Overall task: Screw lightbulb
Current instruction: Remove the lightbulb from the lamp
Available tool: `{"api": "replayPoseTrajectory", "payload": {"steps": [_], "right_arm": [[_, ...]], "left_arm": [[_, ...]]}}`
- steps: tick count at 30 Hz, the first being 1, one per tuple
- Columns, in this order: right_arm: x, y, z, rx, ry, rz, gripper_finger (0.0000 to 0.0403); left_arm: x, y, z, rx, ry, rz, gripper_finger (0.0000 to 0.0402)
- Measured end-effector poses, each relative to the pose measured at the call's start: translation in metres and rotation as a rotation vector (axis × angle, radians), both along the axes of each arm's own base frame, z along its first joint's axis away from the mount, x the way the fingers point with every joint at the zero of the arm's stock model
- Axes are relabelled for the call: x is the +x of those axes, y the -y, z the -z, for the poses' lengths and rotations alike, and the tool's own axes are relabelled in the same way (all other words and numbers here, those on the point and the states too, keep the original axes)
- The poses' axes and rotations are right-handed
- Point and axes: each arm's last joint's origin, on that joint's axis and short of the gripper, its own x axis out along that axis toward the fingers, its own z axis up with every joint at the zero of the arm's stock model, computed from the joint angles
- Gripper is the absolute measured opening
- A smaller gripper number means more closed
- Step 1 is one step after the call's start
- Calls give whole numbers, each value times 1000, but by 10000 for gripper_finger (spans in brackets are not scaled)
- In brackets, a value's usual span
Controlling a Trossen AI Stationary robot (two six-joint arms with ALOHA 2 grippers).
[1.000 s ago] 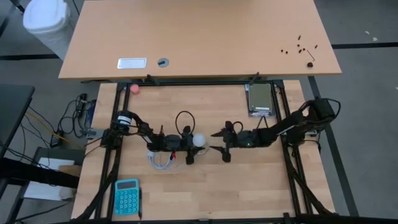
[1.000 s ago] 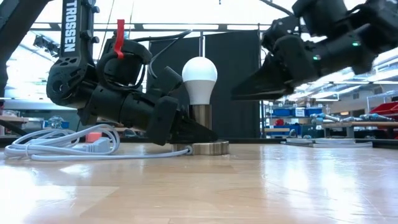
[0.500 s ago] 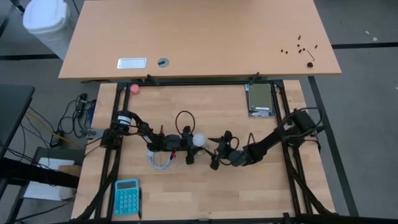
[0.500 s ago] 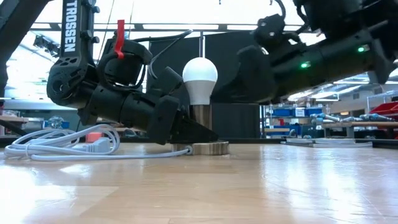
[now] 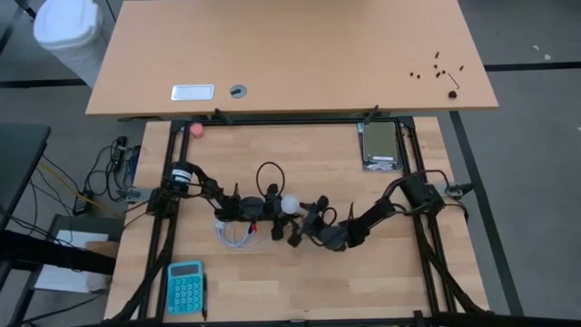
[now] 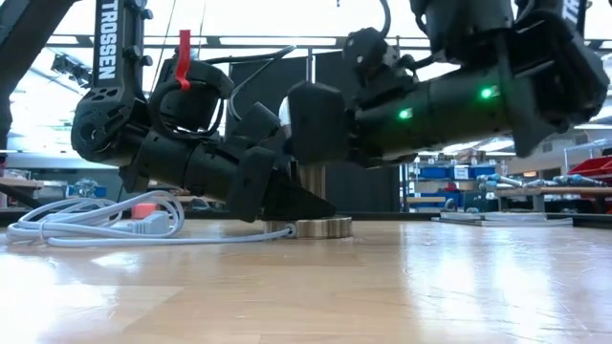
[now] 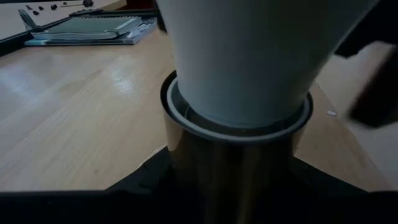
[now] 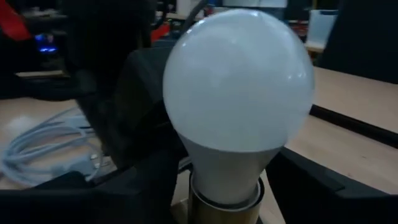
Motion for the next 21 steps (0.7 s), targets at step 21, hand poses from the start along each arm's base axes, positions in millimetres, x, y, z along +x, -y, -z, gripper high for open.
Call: {"api": "replayPoseTrajectory", "payload": {"steps": [21], "right_arm": [[-9, 6, 11, -3, 45, -94, 144]], "left_arm": [[0, 1, 0, 2, -4, 11, 189]]}}
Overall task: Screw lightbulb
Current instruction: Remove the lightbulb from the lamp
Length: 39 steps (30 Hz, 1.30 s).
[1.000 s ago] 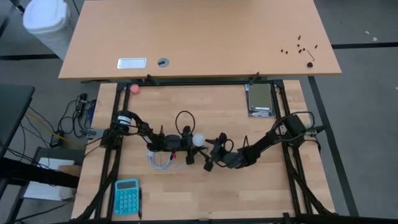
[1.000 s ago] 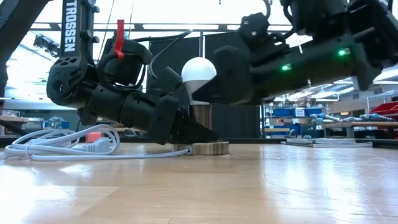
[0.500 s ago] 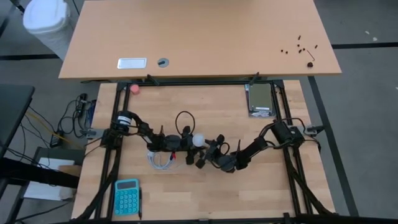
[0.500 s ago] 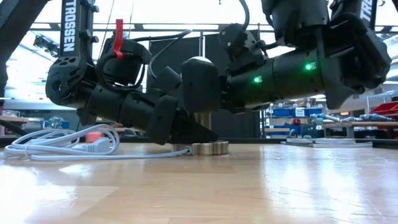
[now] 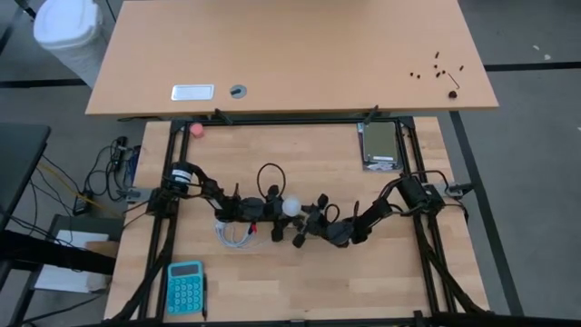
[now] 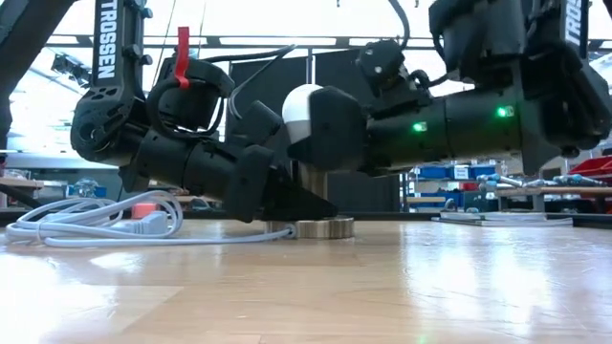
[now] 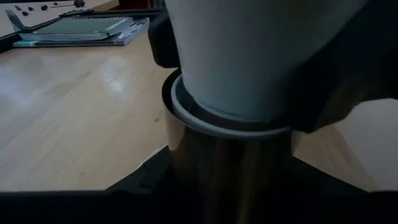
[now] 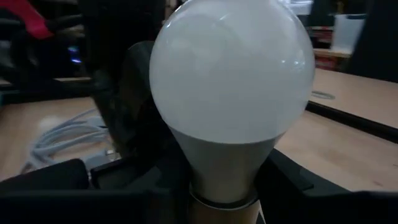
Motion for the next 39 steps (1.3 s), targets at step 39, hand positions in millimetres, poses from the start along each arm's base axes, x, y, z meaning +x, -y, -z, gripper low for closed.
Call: {"api": "replayPoseTrajectory", "payload": {"steps": [39], "right_arm": [[-6, 134, -4, 193, 34, -824, 258]], "left_arm": [[0, -2, 0, 2, 3, -7, 189]]}}
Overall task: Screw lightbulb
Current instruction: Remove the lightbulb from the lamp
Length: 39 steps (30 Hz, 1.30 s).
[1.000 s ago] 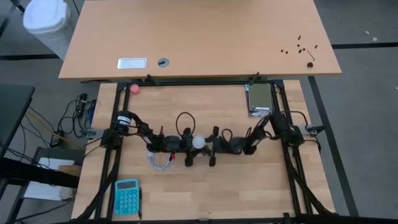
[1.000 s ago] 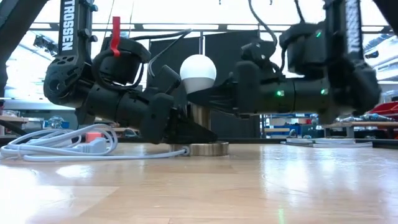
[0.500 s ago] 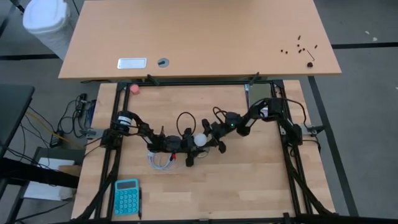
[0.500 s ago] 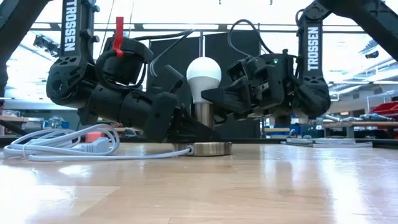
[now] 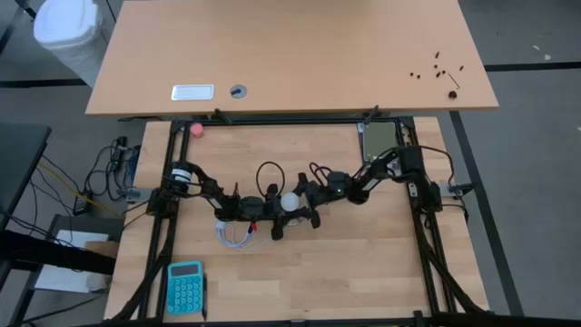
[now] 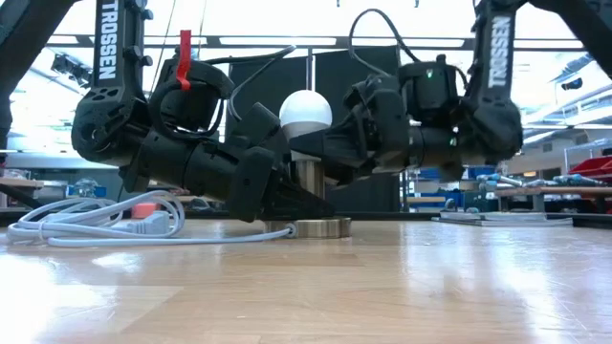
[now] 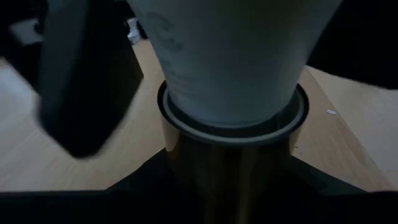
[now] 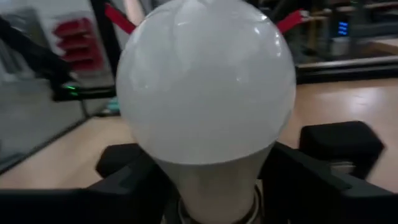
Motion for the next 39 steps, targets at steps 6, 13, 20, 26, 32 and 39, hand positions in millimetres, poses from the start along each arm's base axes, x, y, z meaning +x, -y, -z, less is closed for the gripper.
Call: {"api": "replayPoseTrajectory", "payload": {"steps": [6, 13, 20, 26, 32, 39], "right_arm": [[-10, -18, -19, -92, -140, 153, 300], [-36, -41, -43, -170, -206, 262, 306], [-66, -59, -41, -96, -266, 396, 306], [-59, -89, -36, -108, -250, 568, 303], [-35, -105, -32, -161, -219, 645, 296], [-10, -106, -25, -173, -179, 685, 292]], "left_arm": [[0, 0, 0, -1, -1, 4, 189], [0, 1, 0, -3, -2, 8, 189], [0, 1, 0, -5, -3, 12, 189], [0, 1, 0, -6, -1, 6, 189], [0, 1, 0, -5, 0, -1, 189], [0, 1, 0, -4, -2, -4, 189]]}}
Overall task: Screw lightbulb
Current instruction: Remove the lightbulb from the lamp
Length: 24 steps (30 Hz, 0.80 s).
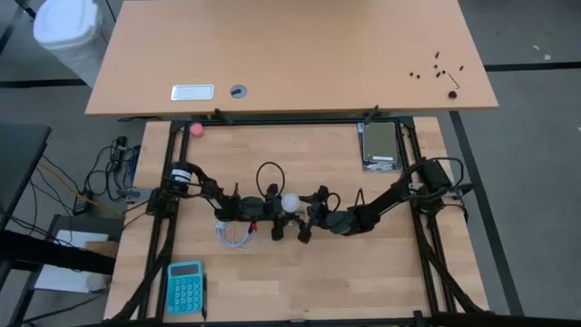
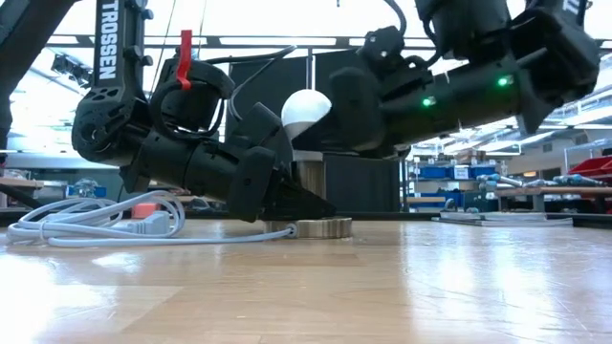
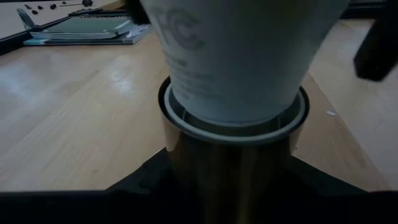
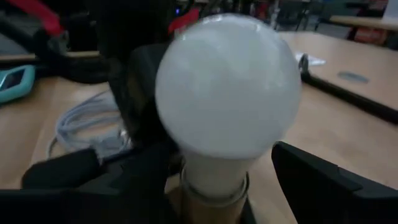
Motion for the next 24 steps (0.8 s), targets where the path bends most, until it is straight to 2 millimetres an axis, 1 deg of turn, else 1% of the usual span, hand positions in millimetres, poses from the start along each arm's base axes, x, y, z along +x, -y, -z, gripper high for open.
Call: {"api": "replayPoseTrajectory", "payload": {"steps": [5, 9, 12, 15, 16, 17, 19, 21, 24], "right_arm": [[2, 7, 5, -28, 3, 63, 291], [-8, 10, 5, -35, -8, 78, 291], [-23, 7, 4, -59, -21, 141, 291], [-46, 0, 5, -58, -2, 315, 289], [-51, -3, 4, -53, 7, 331, 288], [-53, -6, 2, -41, 11, 306, 286], [-50, -10, -2, -8, -3, 168, 281], [-40, -12, -6, 20, -13, 45, 277], [-25, -9, -8, 25, -29, -59, 269]], "left_arm": [[0, 0, 0, -3, 0, -1, 189], [0, -1, 0, -2, 0, -7, 189], [0, -1, 0, 4, 0, -8, 189], [0, 0, 0, 5, -1, 0, 189], [0, 0, 0, 5, -1, 1, 189], [0, 0, 0, 5, -1, 1, 188], [0, 0, 0, 5, 0, 1, 189], [0, 0, 0, 4, -1, 1, 189], [0, 0, 0, 4, 0, 1, 189]]}}
